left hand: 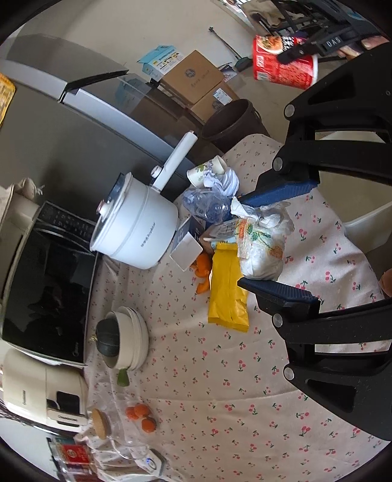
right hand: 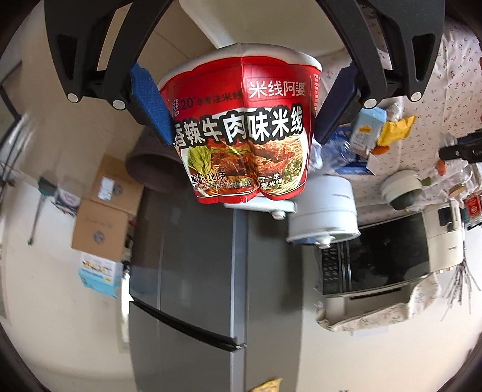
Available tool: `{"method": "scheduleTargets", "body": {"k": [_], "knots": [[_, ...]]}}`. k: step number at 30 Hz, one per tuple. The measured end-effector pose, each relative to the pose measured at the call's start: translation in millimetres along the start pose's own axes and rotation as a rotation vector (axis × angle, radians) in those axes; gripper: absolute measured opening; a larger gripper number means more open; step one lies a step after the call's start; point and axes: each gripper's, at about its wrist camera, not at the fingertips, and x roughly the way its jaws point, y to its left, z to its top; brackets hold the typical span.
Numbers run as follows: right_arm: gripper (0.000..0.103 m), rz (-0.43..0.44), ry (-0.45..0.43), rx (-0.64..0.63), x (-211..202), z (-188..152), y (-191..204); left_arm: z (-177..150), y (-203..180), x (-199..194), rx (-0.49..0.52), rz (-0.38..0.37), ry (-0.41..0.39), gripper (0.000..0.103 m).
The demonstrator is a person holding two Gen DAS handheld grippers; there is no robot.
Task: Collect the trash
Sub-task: 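Carry both items to the white bin and release them from both tools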
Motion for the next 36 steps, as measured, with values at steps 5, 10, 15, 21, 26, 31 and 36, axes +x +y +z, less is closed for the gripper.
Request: {"method": "scheduleTargets", "body": {"k": [5,10,15,21,26,31,36], "knots": [[0.091,-0.003,0.096,0.003,6,-26,0,-11,-20,2,0.044,-0.014,0.007,0.045],[0.091,-0.001,0.158,-0.002,8,-46,-1,-21,-40,4,0.077,-0.045,0.011,0.045],[0.092,0.01,0.192,-0.008,10,-55,-4,-28,-56,7,0.093,-0.08,0.02,0.045],[0.095,0.026,0.214,0.01,10,-58,-8,-32,-74,14,0.118,-0.116,0.037,0.045],[0.096,0.015,0.214,0.027,10,-58,-14,-36,-89,21,0.138,-0.148,0.057,0.046],[0.096,0.0,0.216,0.043,11,-58,-23,-39,-98,26,0.15,-0.169,0.077,0.046],[0.096,-0.081,0.194,0.073,12,-54,-38,-45,-109,32,0.174,-0.206,0.116,0.046]]}}
